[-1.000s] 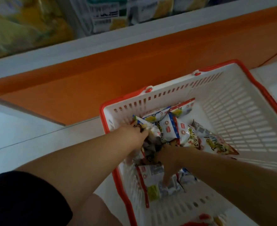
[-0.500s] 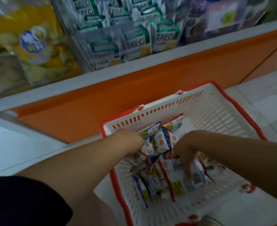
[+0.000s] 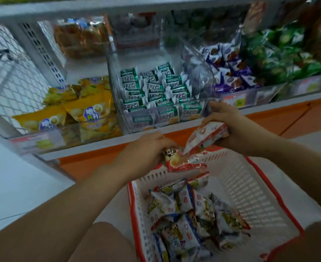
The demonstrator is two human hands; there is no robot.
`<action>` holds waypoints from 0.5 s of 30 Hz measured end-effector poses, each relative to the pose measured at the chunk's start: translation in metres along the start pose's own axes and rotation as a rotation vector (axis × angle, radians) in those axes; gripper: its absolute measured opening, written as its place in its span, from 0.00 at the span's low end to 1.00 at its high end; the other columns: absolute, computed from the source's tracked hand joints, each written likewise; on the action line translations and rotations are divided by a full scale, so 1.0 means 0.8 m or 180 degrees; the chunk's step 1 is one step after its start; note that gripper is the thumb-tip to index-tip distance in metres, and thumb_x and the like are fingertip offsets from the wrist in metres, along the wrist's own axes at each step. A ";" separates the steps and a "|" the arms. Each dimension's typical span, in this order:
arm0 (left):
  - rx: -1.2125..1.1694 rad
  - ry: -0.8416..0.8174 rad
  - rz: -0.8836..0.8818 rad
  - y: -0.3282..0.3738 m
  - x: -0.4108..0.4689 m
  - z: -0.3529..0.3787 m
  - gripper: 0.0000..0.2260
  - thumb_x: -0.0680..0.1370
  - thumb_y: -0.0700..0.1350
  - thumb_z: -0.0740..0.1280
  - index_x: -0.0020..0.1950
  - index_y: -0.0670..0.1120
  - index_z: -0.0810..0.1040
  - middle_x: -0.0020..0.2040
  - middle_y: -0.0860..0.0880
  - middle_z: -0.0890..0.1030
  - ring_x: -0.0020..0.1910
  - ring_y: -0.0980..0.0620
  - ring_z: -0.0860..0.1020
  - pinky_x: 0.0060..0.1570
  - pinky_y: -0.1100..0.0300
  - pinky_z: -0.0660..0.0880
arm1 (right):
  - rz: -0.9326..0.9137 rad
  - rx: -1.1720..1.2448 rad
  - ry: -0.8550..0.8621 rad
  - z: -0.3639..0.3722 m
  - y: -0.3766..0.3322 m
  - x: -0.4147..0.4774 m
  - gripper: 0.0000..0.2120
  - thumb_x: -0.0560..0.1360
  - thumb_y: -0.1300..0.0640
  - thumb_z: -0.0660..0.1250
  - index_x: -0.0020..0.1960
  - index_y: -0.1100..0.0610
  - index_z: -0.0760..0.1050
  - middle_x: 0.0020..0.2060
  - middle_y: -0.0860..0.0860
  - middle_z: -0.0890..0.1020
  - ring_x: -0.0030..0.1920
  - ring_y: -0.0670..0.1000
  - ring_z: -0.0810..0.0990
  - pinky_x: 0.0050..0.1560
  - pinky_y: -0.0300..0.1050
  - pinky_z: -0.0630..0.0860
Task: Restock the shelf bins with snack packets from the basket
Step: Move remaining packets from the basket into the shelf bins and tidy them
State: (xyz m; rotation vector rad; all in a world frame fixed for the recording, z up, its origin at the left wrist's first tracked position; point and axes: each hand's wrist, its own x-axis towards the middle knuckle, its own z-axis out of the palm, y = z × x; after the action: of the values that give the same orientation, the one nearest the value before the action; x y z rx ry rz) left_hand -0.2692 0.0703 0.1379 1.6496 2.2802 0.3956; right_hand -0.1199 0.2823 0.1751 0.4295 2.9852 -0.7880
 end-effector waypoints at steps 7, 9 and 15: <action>-0.0715 0.1294 0.0286 0.018 0.011 -0.035 0.20 0.76 0.32 0.64 0.63 0.52 0.77 0.66 0.50 0.69 0.69 0.49 0.65 0.65 0.52 0.68 | -0.0079 0.0892 0.0950 -0.027 -0.040 -0.007 0.24 0.68 0.57 0.76 0.53 0.33 0.71 0.76 0.45 0.62 0.78 0.45 0.41 0.76 0.48 0.55; -0.0979 0.1492 0.0187 0.020 0.012 -0.040 0.19 0.78 0.36 0.65 0.61 0.59 0.75 0.69 0.52 0.66 0.72 0.51 0.62 0.69 0.54 0.64 | -0.0037 0.1260 0.0948 -0.031 -0.050 -0.013 0.28 0.71 0.64 0.74 0.55 0.33 0.71 0.77 0.41 0.54 0.76 0.39 0.41 0.72 0.38 0.59; -0.0925 0.1647 0.0186 0.034 0.009 -0.069 0.21 0.75 0.29 0.58 0.65 0.43 0.74 0.70 0.53 0.64 0.71 0.57 0.60 0.64 0.81 0.52 | -0.0221 0.1574 0.0781 -0.060 -0.053 -0.025 0.24 0.75 0.60 0.71 0.60 0.33 0.73 0.65 0.31 0.71 0.72 0.38 0.63 0.70 0.49 0.68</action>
State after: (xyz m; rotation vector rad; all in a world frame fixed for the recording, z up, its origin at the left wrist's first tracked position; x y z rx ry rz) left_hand -0.2693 0.0829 0.1984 1.5992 2.3599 1.2287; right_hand -0.1098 0.2654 0.2388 0.4629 3.0052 -1.5992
